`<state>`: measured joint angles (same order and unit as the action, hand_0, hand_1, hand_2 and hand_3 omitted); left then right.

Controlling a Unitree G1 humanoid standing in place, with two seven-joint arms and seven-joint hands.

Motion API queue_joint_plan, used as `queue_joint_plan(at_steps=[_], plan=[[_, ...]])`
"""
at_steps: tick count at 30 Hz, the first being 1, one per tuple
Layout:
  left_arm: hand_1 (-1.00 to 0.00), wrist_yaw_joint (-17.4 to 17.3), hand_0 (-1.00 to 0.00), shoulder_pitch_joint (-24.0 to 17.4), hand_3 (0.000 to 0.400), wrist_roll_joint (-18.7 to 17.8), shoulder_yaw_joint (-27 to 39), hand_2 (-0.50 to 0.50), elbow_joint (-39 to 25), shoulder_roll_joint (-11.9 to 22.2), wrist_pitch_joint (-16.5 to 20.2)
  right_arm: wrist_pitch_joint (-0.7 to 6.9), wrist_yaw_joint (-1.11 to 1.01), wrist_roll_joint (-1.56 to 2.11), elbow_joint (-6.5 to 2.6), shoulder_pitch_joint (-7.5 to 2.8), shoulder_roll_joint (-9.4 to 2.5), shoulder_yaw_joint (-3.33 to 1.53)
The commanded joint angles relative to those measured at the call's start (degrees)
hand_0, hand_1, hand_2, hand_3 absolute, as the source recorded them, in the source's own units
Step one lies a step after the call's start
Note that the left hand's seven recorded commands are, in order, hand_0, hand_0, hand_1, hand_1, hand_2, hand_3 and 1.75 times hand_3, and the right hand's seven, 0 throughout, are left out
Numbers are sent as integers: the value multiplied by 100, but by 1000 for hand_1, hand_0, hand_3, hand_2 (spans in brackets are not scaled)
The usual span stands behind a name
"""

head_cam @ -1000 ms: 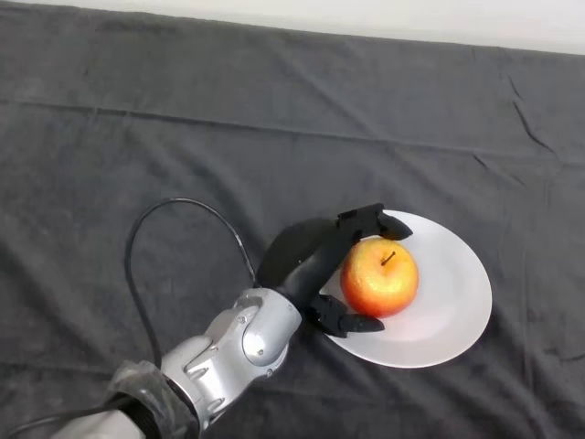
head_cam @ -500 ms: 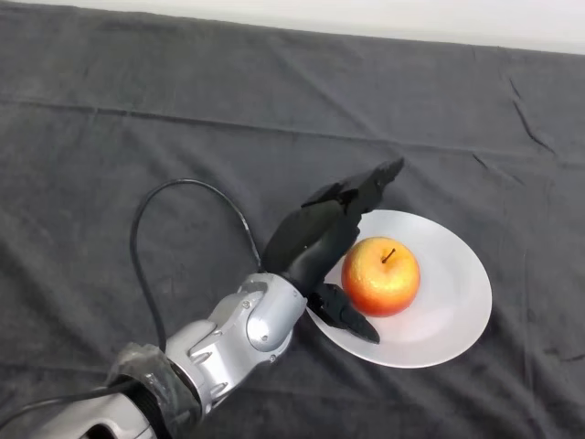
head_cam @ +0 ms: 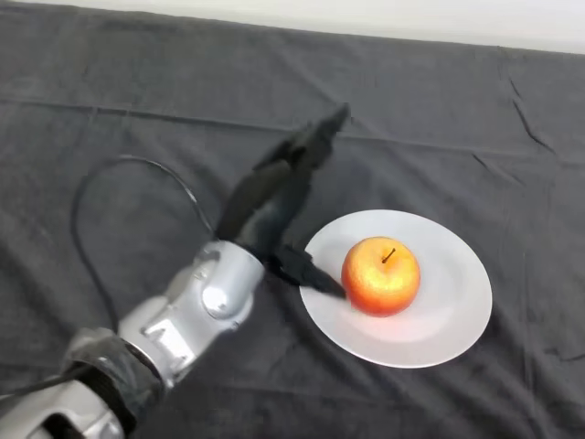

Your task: Move the apple to the plate

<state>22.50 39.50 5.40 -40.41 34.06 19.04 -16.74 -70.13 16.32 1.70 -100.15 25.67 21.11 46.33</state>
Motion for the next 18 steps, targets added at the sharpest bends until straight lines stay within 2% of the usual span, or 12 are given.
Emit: queue_joint_plan(at_steps=[1,9,18], plan=[[0,166,0,137,0,-64,245,0,-268,162,-179,120,-4,14,-347,-744,-742,45],[0,375,0,-206,0,-163,933,0,-588,516,-372,124,-3,11,-341,-745,-743,46],[0,446,0,-557,0,-327,1713,0,-941,924,-435,128,-2,11,-335,-747,-744,45]])
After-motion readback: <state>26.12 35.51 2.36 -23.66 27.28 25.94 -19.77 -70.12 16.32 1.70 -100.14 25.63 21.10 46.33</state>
